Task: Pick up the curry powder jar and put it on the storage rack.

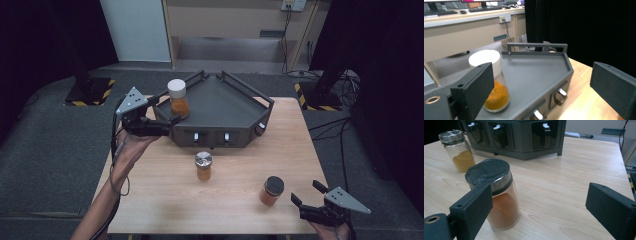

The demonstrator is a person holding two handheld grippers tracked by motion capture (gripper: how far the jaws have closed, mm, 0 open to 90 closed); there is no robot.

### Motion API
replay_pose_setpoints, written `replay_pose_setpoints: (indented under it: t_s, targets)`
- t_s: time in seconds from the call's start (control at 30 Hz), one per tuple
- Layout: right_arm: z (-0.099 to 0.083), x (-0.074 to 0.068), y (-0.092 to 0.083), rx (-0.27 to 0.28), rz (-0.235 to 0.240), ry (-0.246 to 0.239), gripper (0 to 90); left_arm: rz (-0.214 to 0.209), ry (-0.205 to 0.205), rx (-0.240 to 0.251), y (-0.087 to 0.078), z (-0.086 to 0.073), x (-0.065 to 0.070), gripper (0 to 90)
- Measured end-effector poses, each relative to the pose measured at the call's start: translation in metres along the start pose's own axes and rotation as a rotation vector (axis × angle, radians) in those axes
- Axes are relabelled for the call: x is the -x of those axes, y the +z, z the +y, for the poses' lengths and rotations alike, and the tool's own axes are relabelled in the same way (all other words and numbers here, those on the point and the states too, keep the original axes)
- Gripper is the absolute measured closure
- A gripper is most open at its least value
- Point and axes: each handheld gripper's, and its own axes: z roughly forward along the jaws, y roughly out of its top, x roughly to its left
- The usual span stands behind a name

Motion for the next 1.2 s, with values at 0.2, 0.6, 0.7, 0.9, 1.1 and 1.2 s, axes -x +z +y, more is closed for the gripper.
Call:
replay_pose_setpoints:
  t_s: [0.2,0.6,0.7,0.9,1.1,1.2]
  targets:
    - [0.000,0.000,0.000,-0.001,-0.001,0.000,7.3,-0.014,-0.030,0.017,-0.017,-0.022,0.001,4.3]
    - [0.000,-0.001,0.000,-0.002,-0.002,-0.002,7.2,0.005,-0.089,0.007,-0.045,-0.073,0.001,4.6]
    - [0.000,-0.001,0.000,-0.002,-0.003,-0.002,7.2,0.018,-0.094,0.001,-0.051,-0.084,0.002,4.6]
    - [0.001,-0.001,0.000,-0.003,-0.005,-0.003,7.2,0.028,-0.105,-0.009,-0.064,-0.105,0.003,4.6]
    - [0.001,-0.001,0.000,-0.003,-0.006,-0.004,7.2,0.006,-0.137,0.003,-0.073,-0.128,0.002,4.8]
    - [0.001,-0.001,-0.001,-0.002,-0.006,-0.003,7.2,0.011,-0.136,-0.001,-0.077,-0.140,0.003,4.8]
